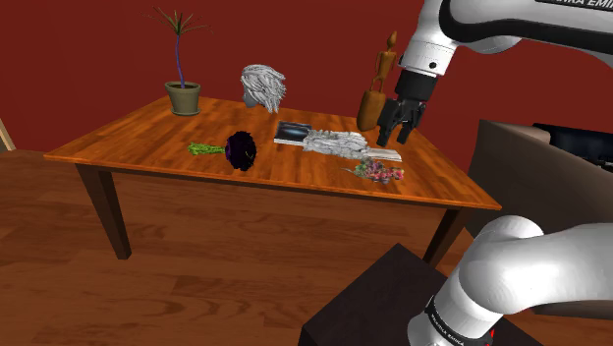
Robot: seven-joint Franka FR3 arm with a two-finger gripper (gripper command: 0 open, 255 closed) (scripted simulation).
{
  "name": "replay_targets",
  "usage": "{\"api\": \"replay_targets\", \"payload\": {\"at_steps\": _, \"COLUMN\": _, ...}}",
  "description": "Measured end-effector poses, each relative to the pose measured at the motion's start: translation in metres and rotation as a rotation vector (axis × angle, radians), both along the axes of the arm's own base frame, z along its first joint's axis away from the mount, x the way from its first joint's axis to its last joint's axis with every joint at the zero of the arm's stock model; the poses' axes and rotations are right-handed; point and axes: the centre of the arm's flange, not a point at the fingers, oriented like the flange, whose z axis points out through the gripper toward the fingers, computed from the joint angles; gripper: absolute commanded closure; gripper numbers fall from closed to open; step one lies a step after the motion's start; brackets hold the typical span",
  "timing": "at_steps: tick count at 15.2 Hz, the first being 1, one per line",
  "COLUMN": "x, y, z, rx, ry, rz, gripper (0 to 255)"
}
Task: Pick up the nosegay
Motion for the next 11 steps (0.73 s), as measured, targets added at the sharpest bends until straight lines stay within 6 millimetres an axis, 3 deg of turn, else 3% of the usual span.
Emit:
{"api": "replay_targets", "payload": {"at_steps": 3, "x": 0.01, "y": -0.011, "z": -0.005, "rx": -0.001, "ry": 0.003, "rz": 0.002, "gripper": 0}}
{"api": "replay_targets", "payload": {"at_steps": 11, "x": 0.065, "y": -0.085, "z": -0.045, "rx": -0.011, "ry": 0.024, "rz": 0.019, "gripper": 0}}
